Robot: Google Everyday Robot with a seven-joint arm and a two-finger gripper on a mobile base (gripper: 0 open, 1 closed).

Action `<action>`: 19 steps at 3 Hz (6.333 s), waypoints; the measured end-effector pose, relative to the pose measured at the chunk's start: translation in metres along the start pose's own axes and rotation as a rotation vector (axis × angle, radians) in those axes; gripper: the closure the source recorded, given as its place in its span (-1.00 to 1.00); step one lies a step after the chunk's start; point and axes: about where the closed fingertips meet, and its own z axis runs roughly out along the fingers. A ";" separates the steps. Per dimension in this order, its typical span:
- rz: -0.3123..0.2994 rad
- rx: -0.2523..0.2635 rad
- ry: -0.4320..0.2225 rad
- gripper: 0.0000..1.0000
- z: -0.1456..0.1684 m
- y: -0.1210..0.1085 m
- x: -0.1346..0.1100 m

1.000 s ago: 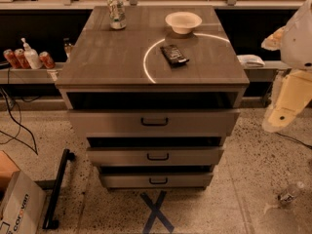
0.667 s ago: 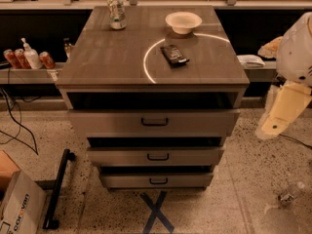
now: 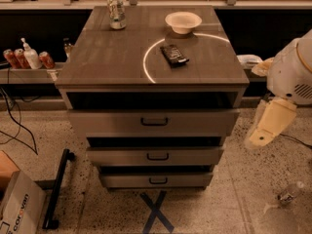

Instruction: Open bottom drawer

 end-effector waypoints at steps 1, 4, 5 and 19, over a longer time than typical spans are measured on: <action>0.010 0.008 -0.058 -1.00 0.025 0.015 -0.001; 0.146 -0.055 -0.400 -1.00 0.156 0.046 0.007; 0.234 -0.162 -0.511 -1.00 0.212 0.057 0.019; 0.378 -0.112 -0.338 -1.00 0.639 0.059 0.137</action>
Offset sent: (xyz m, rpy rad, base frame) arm -0.0036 0.0443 -0.1152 0.4111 -0.0288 -0.0095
